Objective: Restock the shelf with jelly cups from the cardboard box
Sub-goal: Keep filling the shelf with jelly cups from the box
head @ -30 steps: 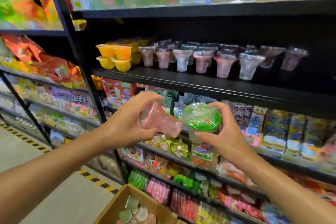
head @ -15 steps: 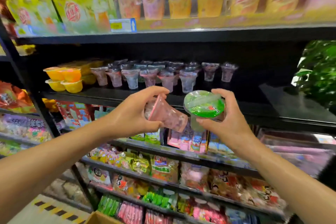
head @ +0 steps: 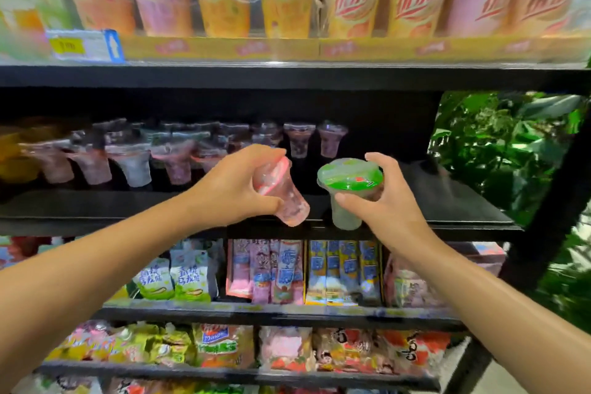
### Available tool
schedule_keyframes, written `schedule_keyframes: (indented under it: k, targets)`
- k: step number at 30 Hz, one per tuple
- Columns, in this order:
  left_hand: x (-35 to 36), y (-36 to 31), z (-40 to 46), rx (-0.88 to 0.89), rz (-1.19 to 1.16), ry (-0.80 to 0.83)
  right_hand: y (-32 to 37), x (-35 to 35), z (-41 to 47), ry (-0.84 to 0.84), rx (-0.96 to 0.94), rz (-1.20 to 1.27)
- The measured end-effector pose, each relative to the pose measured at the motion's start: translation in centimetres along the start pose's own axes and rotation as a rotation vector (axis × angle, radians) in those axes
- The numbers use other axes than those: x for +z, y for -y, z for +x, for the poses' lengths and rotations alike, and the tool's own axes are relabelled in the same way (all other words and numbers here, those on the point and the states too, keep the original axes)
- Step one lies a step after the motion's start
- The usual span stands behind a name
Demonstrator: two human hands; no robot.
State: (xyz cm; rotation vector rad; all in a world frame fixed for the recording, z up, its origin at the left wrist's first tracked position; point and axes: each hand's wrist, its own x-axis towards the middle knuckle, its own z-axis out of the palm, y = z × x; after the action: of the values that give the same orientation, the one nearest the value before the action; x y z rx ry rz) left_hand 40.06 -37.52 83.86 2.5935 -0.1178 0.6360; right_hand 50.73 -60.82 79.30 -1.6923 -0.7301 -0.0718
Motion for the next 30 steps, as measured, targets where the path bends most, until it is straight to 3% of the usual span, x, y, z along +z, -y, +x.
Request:
schedule_keyframes:
  k: [11,30]
  targets:
    - [4.5,3.4,8.7,-0.038,-0.009,0.098,-3.5,0.3,6.3,-0.179,0.135,-0.017]
    - [8.5,3.5,12.4,-0.134,-0.004,0.042,-8.0,-1.4,12.1,-0.045,0.156,0.039]
